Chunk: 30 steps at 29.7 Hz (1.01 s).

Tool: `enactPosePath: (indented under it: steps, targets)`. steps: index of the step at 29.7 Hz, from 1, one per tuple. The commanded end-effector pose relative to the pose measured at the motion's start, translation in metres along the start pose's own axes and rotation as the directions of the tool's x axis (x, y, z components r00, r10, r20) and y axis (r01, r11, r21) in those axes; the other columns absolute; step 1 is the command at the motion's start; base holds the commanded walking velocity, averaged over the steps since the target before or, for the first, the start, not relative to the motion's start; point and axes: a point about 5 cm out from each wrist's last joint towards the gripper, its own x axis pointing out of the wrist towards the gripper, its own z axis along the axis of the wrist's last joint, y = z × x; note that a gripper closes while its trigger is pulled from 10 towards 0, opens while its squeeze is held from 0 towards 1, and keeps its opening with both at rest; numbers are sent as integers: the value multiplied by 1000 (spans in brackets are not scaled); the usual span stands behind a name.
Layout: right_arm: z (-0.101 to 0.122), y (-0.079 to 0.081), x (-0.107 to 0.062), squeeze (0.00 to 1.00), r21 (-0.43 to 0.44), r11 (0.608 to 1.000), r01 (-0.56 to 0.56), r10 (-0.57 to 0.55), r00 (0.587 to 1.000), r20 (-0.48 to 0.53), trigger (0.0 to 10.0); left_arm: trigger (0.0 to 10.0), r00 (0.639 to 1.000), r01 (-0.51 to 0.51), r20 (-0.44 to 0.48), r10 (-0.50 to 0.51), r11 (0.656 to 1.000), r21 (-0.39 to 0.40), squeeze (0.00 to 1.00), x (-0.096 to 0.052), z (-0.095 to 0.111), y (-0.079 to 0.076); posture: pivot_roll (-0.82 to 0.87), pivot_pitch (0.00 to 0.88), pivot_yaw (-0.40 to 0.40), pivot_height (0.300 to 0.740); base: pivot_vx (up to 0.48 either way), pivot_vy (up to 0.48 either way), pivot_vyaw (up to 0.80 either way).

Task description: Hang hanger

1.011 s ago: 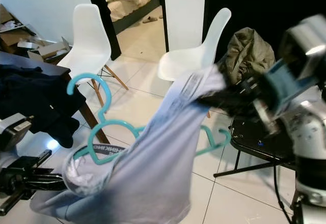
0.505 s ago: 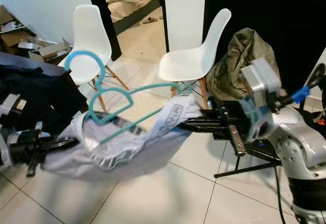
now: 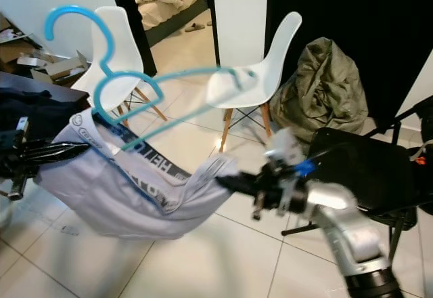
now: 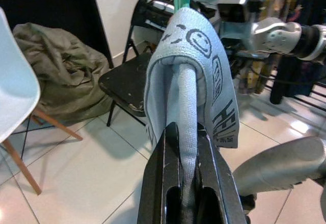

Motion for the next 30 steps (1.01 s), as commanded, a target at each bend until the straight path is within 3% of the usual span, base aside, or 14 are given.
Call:
enactPosePath:
  steps: [1,2,6,9,12,17,19,23,24,25,26,27,28,30]
  targets:
    - [-2,0,1,0,5,1000,11,-11,1000,-2,9569,0,999,24,-28,-25,1000,-5,0,-2,0,-1,7,56,69,740,0,0,0]
    - [-8,-1,1,1000,19,999,45,-45,999,-14,10000,0,995,68,-74,-69,998,-7,0,-1,1,-1,3,55,75,740,0,0,0]
    - [-17,-1,-1,1000,38,996,81,-80,996,-43,10000,0,980,126,-152,-127,992,-14,0,-1,2,-2,0,55,77,740,0,0,0]
    - [-30,5,-12,1000,-6,999,54,-55,983,-173,10000,0,957,141,-258,-133,990,14,0,-3,4,3,0,56,80,740,0,0,0]
    - [-46,2,-31,1000,-82,995,63,-88,928,-362,10000,0,931,144,-343,-121,989,43,0,-5,5,7,-1,58,82,740,0,0,0]
    - [-36,-4,-37,1000,-69,991,115,-131,945,-299,10000,0,903,142,-418,-104,988,62,0,-7,1,10,-1,58,83,740,0,0,0]
    - [-32,-7,-46,1000,-100,985,140,-165,935,-313,10000,0,837,148,-541,-81,986,81,0,-14,-9,13,-1,61,81,740,0,0,0]
    - [-22,-10,-49,1000,-116,980,162,-187,948,-257,10000,0,801,160,-593,-79,983,85,0,-17,-12,14,0,62,80,740,0,0,0]
    - [-2,-12,-46,588,-87,979,185,-194,975,-106,10000,0,761,183,-644,-81,979,94,0,-18,-12,14,5,61,78,740,0,0,0]
    - [-2,-12,-46,588,-87,979,185,-194,975,-106,10000,0,761,183,-644,-81,979,94,0,-18,-12,14,5,61,78,740,0,0,0]
    - [17,-12,-45,0,-69,979,190,-189,982,31,10000,0,713,212,-697,-83,972,101,0,-18,-13,15,7,62,81,740,0,0,0]
    - [17,-12,-45,0,-69,979,190,-189,982,31,10000,0,713,212,-697,-83,972,101,0,-18,-13,15,7,62,81,740,0,0,0]
    - [30,-12,-45,0,-81,978,191,-183,978,103,10000,0,672,242,-736,-88,965,105,0,-18,-13,16,7,59,82,740,0,0,0]
    - [29,-18,-36,0,-142,966,218,-210,975,67,10000,0,655,289,-748,-107,950,118,0,-11,-9,16,7,56,85,740,0,0,0]
